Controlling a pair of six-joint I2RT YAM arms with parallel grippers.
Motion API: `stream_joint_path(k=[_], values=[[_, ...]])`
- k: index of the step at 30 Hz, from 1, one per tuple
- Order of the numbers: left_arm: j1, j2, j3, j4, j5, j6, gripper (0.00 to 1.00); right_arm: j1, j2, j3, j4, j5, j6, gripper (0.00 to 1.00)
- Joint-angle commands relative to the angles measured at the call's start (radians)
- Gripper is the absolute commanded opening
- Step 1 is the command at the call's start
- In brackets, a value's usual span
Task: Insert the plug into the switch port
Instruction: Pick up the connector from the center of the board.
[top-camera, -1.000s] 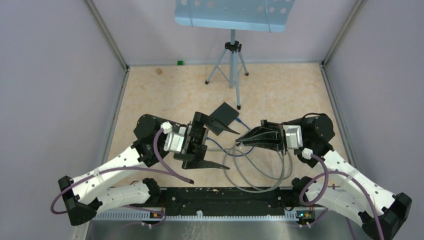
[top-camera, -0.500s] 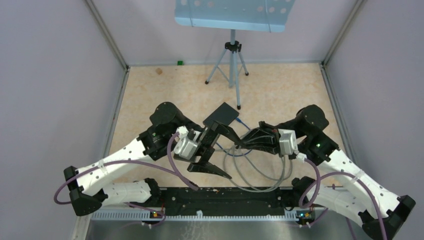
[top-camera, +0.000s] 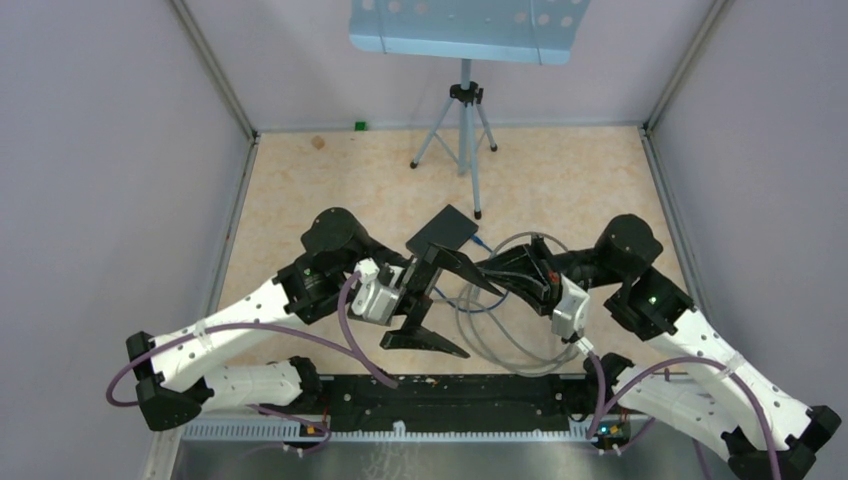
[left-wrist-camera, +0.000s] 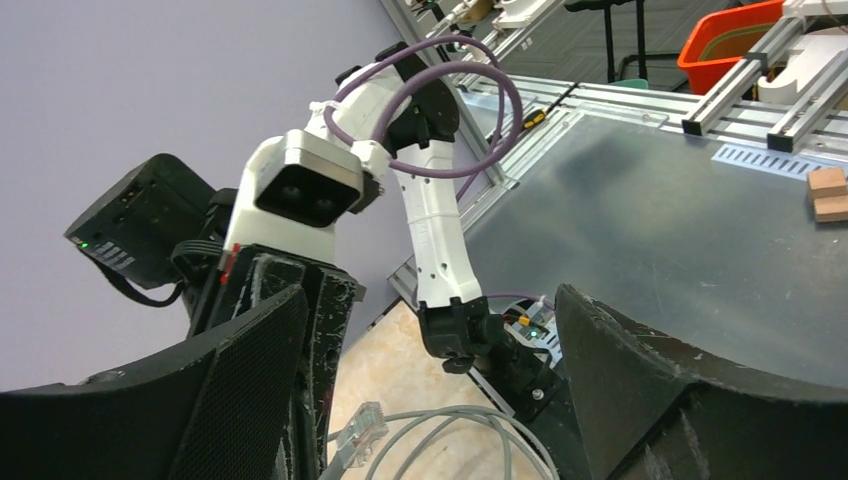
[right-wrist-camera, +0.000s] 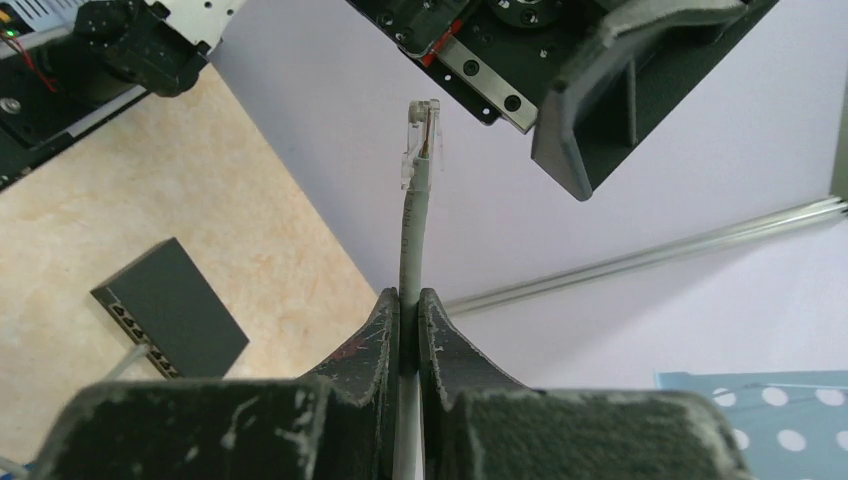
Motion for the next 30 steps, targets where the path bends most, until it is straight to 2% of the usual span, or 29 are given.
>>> stream_joint_path(k=[1,10,18,21,25,30], values=[[-0.004,-0.03,-0.015,0.067,-0.03,0.0,0.97,0.025,-0.031,0.045,-0.009,0.027,-0.161,0.0],[-0.006,-0.043,-0.039,0.086,-0.07,-0.002,0.98,0.066,-0.043,0.039,-0.041,0.134,-0.242,0.0],[-0.006,-0.039,-0.049,0.099,-0.087,-0.012,0.98,0.163,-0.03,0.043,-0.105,0.38,-0.38,0.0],[-0.006,-0.051,-0.062,0.105,-0.115,-0.015,0.99,0.205,-0.03,0.029,-0.078,0.478,-0.406,0.0],[-0.006,-0.09,-0.126,0.174,-0.236,-0.024,0.99,0.248,-0.031,-0.001,-0.005,0.582,-0.419,0.0],[-0.006,-0.18,-0.263,0.337,-0.535,-0.044,0.96,0.309,-0.034,-0.09,0.219,0.742,-0.404,0.0]])
